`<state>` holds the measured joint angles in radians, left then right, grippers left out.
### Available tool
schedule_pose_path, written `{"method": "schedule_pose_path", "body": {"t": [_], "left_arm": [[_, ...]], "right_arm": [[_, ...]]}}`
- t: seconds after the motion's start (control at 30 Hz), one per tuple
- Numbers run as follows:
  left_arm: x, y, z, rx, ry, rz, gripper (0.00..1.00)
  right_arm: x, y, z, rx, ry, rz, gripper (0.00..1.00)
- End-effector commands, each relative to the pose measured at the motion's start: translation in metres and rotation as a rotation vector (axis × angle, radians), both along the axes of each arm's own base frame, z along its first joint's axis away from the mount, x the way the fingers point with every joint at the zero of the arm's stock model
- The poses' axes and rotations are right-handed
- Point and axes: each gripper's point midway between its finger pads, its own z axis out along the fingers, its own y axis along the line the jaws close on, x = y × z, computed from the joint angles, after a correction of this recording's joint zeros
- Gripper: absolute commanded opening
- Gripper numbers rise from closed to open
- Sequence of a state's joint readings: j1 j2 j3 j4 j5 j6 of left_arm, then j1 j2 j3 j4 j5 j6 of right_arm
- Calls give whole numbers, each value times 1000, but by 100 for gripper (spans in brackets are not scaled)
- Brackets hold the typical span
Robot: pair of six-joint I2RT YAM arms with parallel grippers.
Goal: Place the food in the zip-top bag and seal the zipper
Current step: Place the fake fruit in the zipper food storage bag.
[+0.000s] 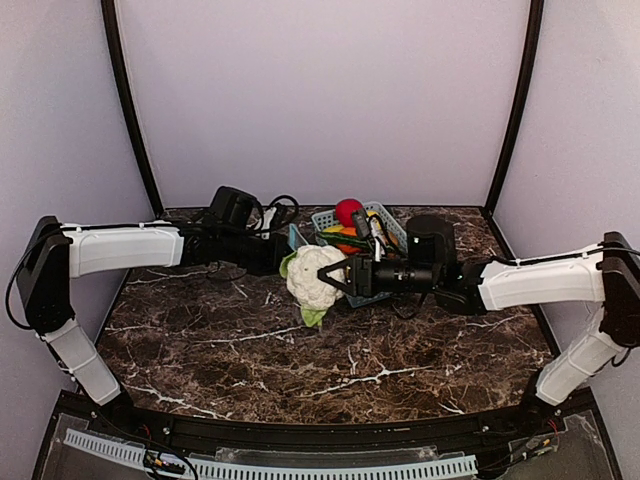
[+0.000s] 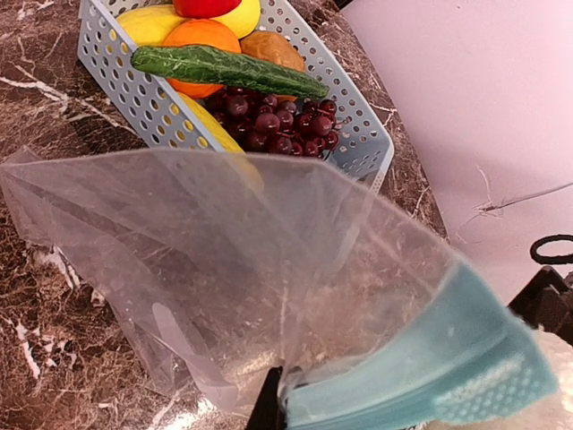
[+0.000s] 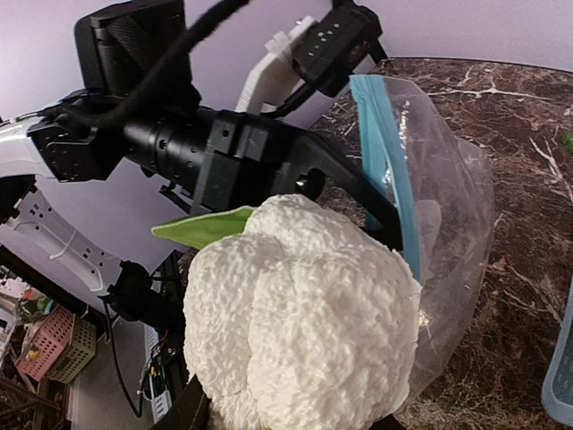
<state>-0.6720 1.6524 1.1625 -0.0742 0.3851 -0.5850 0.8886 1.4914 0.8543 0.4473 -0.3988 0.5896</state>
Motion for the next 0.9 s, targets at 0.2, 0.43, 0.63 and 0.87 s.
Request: {"method": "schedule_pose_path", "body": {"t": [0.2, 0.43, 0.63, 0.87], "left_arm": [[-14, -11, 8, -81, 18, -73, 1], [-35, -20, 11, -119, 35, -184, 1], [-45, -23, 18, -135, 22, -238, 1], [-54, -27, 27, -158, 11, -301, 1]], "right_arm": [[56, -15, -16, -130, -60, -308, 0], [73, -22, -28, -229, -95, -385, 0], [82, -27, -27, -269, -129, -427, 0], [86, -22, -21, -285, -172, -415, 0]]}}
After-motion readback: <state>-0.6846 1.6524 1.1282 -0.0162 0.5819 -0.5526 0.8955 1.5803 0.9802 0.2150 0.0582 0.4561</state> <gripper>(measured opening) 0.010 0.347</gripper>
